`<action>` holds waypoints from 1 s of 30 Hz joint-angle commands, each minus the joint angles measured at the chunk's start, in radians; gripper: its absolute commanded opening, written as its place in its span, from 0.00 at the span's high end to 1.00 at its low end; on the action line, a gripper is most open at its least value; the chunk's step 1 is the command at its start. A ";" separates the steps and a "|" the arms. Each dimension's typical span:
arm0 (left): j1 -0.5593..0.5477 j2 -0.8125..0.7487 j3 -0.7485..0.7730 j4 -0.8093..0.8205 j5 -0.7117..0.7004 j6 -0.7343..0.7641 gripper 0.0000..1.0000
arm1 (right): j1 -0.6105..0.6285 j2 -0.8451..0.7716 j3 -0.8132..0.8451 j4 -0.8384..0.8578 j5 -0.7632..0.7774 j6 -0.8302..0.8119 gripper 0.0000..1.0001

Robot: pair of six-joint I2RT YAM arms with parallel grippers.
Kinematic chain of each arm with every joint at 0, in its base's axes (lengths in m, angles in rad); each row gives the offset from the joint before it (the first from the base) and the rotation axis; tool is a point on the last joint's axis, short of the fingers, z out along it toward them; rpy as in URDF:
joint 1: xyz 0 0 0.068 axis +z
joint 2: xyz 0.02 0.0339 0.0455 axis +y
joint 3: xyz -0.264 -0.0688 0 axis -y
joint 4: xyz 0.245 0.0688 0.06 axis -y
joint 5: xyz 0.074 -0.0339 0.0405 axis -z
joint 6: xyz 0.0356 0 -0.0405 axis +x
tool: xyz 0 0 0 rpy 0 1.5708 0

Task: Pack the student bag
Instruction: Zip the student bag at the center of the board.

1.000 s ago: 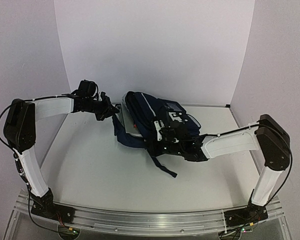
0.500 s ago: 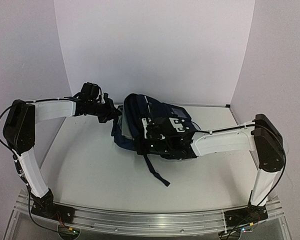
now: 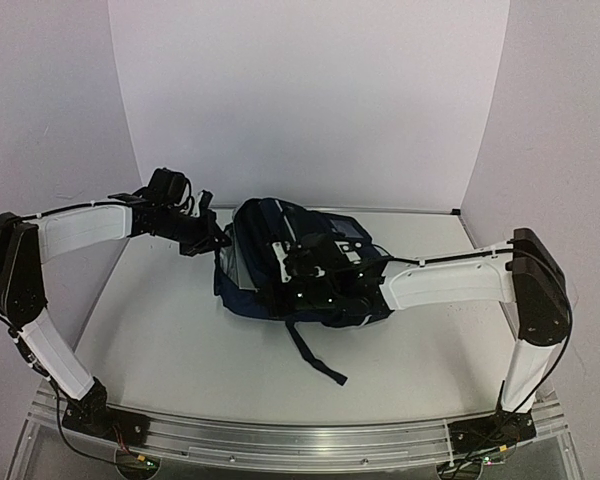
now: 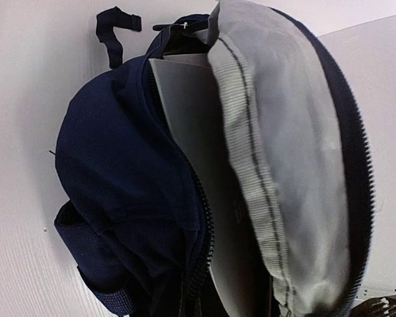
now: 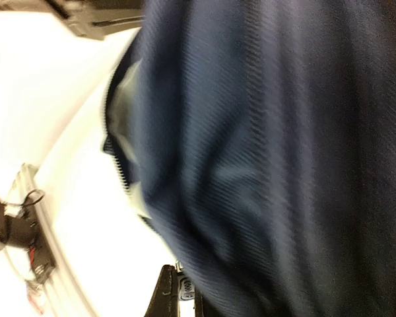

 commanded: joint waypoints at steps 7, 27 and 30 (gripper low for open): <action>-0.036 -0.025 0.008 0.144 0.092 -0.063 1.00 | 0.026 -0.042 0.160 0.101 -0.149 0.032 1.00; -0.065 0.038 -0.021 0.201 -0.011 -0.140 0.98 | 0.061 0.127 0.425 0.100 -0.026 0.153 0.98; -0.052 -0.018 -0.028 0.114 -0.116 -0.082 0.81 | 0.061 0.099 0.405 0.100 -0.036 0.125 0.83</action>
